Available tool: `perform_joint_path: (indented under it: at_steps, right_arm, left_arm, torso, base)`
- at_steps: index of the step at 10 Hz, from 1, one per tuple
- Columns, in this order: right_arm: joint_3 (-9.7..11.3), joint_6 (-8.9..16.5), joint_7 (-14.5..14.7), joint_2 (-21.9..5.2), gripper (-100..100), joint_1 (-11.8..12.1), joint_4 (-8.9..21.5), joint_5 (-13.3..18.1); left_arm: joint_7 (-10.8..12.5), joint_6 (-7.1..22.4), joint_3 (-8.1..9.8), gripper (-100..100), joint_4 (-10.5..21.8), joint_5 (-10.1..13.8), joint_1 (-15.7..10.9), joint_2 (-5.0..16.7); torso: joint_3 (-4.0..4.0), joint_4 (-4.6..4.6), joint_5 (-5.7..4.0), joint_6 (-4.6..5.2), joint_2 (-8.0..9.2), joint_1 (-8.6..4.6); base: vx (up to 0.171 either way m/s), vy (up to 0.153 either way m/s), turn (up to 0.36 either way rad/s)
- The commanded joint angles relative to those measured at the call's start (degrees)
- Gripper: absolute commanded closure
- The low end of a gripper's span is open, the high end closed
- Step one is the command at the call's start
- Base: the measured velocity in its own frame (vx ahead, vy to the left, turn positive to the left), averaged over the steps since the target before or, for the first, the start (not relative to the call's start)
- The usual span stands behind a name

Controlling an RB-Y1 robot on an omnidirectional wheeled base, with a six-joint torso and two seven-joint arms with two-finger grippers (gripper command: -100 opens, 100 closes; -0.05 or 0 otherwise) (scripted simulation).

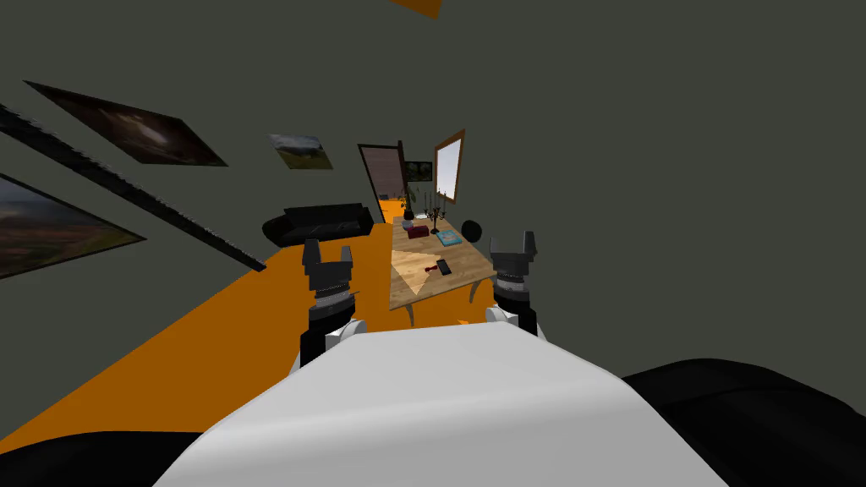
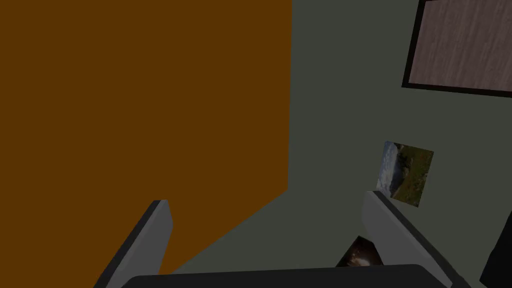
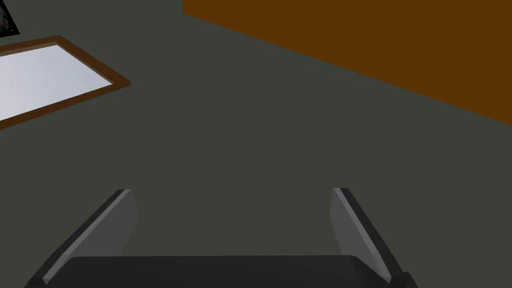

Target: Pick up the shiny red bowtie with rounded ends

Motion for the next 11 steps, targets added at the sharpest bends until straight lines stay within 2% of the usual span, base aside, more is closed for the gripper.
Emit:
perform_joint_path:
  at_steps: [1,6,7,9,10,11]
  right_arm:
    - [0.6,0.1,-0.2,-2.0,-100,0.4,0.9,1.1]
    - [2.8,1.0,-1.1,-9.4,-100,2.5,5.9,6.6]
    - [2.8,1.0,-1.1,-9.9,-100,2.5,5.9,6.6]
    - [4.1,1.4,-1.8,-13.9,-100,3.7,9.1,10.1]
    - [4.1,1.4,-1.8,-14.4,-100,3.7,9.1,10.1]
    - [4.8,1.7,-2.2,-16.5,-100,4.4,10.8,12.1]
  left_arm:
    - [0.0,0.0,0.0,0,0.0,0.0,0.0,0.0]
    - [0.0,0.0,0.01,0,0.0,0.0,0.0,0.0]
    - [0.0,0.0,0.01,0,0.0,0.0,0.0,0.0]
    - [0.0,0.0,0.0,0,0.0,0.0,0.0,0.0]
    - [0.0,0.0,0.0,0,0.0,0.0,0.0,0.0]
    - [0.0,0.0,0.01,0,0.0,0.0,0.0,0.0]
  torso:
    - [0.0,0.0,0.0,0.0,0.0,0.0]
    - [0.0,0.0,-0.1,-0.02,0.01,-0.44]
    - [0.0,0.0,-0.1,-0.01,0.0,-0.46]
    - [-0.01,0.0,-0.07,-0.02,-0.02,-0.29]
    - [-0.01,0.0,-0.08,-0.02,-0.02,-0.36]
    - [0.0,0.0,-0.08,0.02,0.0,-0.33]
  base:
    - [-0.003,-0.029,0.14]
    - [-0.006,-0.097,0.212]
    - [-0.004,-0.07,0.121]
    - [-0.008,-0.074,0.283]
    - [-0.017,-0.081,0.134]
    - [-0.003,-0.077,0.248]
